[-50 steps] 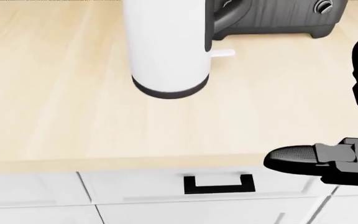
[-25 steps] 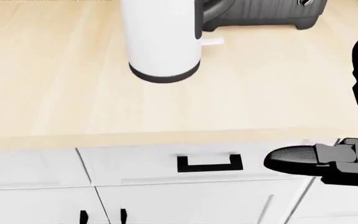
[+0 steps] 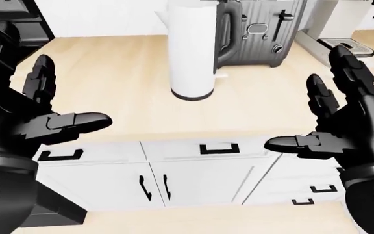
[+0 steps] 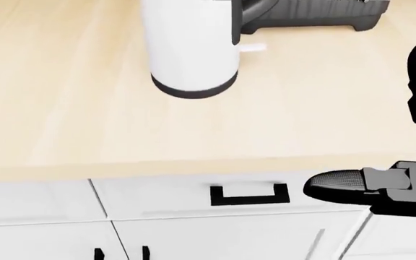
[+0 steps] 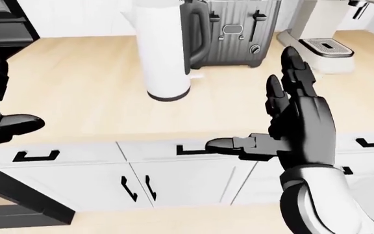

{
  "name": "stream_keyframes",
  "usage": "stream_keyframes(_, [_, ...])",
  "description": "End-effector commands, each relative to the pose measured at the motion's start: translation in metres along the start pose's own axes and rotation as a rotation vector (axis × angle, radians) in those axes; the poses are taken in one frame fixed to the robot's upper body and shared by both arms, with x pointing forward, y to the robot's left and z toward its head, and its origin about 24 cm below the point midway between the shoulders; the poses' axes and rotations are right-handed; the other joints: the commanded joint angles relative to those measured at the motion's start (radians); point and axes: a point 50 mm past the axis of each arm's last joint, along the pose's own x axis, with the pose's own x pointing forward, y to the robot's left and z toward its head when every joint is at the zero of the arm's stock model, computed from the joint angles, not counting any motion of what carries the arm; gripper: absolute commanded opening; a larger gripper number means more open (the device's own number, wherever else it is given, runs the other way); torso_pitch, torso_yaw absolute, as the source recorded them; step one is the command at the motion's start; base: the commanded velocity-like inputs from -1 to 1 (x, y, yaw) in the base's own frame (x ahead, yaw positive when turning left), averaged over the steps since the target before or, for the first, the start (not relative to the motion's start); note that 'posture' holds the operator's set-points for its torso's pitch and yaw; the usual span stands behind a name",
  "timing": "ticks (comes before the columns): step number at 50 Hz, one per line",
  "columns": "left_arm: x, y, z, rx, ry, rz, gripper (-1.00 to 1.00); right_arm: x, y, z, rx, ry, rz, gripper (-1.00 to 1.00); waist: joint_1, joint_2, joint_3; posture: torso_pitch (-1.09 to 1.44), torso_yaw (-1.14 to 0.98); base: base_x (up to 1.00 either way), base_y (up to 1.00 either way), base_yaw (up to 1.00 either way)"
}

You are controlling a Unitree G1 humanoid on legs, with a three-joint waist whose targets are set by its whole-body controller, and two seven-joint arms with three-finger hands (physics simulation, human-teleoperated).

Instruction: Close the lid of the electric kettle.

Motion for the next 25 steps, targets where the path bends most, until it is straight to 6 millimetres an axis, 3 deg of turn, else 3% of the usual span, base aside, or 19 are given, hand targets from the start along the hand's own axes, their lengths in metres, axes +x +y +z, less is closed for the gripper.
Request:
stream_keyframes(1, [-0.0009,-0.0006,0.0086,0.002,-0.053,-0.001,1.0,-0.0004,-0.0022,0.0082,-0.002,-0.057,-0.014,1.0,-0.002,0.0,-0.022,0.0,0.0,0.0,0.0,0.0])
stream_keyframes(4, [-0.0011,-0.0006,0.008,0.003,-0.053,-0.001,1.0,-0.0003,-0.002,0.0077,-0.004,-0.057,-0.013,1.0,0.002,-0.005,-0.019,0.0,0.0,0.0,0.0,0.0])
stream_keyframes(9, [-0.0003,-0.0008,0.007,0.002,-0.052,-0.001,1.0,-0.0002,-0.0027,0.009,-0.01,-0.059,-0.014,1.0,0.012,-0.029,-0.033,0.0,0.0,0.0,0.0,0.0])
stream_keyframes(25, [0.0001,-0.002,0.0061,0.006,-0.047,-0.002,1.0,-0.0001,-0.0027,0.0104,-0.013,-0.061,-0.011,1.0,0.017,-0.031,-0.021,0.0,0.0,0.0,0.0,0.0])
